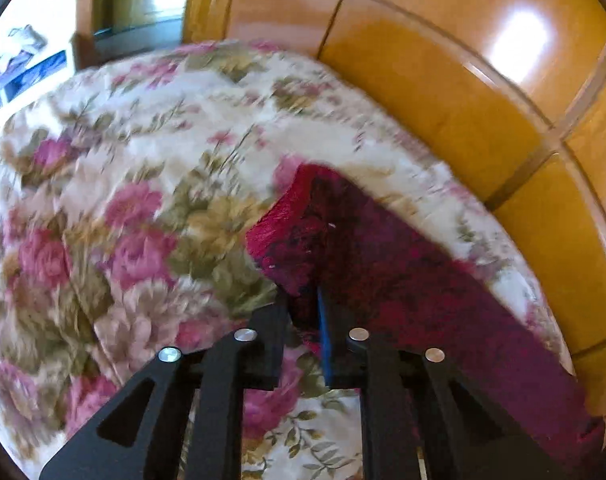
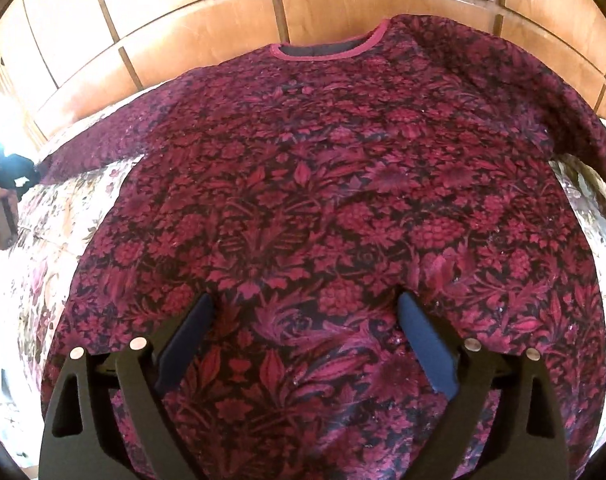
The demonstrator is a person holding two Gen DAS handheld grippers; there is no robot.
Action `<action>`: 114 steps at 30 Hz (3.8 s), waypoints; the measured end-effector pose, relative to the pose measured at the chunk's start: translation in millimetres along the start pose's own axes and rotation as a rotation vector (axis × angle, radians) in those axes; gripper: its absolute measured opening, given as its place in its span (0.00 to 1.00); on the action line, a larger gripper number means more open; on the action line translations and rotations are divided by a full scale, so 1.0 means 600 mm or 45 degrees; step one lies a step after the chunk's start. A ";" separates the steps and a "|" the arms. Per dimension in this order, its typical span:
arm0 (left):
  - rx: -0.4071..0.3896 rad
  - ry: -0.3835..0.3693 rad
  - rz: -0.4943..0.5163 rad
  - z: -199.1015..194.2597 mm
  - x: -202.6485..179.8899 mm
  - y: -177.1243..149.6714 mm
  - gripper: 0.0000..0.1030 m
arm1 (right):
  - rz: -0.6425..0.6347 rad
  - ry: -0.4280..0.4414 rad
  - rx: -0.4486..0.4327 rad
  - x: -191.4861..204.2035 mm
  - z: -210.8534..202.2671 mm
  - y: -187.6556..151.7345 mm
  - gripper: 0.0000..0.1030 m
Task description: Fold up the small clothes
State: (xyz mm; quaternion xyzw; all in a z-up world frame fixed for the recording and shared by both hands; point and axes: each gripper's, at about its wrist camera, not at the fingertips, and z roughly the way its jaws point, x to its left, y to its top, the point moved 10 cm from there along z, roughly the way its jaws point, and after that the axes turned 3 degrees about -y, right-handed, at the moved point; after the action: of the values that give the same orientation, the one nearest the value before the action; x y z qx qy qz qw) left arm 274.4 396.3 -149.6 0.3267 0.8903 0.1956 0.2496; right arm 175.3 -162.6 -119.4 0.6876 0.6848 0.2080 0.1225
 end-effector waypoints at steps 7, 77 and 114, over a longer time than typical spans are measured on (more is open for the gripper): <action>-0.059 0.018 -0.013 -0.060 0.008 -0.027 0.26 | 0.018 -0.003 -0.013 -0.003 -0.015 -0.007 0.90; 0.271 -0.593 1.101 -0.221 -0.421 -0.666 0.66 | 1.152 -0.303 -0.168 -0.840 0.005 0.100 0.55; 0.487 -0.667 0.740 -0.293 -0.197 -0.628 0.67 | 0.678 0.297 0.049 -0.406 -0.101 -0.103 0.72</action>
State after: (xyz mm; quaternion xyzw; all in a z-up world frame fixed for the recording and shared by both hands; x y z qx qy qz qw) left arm 69.7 16.1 -164.6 0.6427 0.6881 -0.0003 0.3368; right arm 98.7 -409.6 -122.4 0.8168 0.4934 0.2975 -0.0290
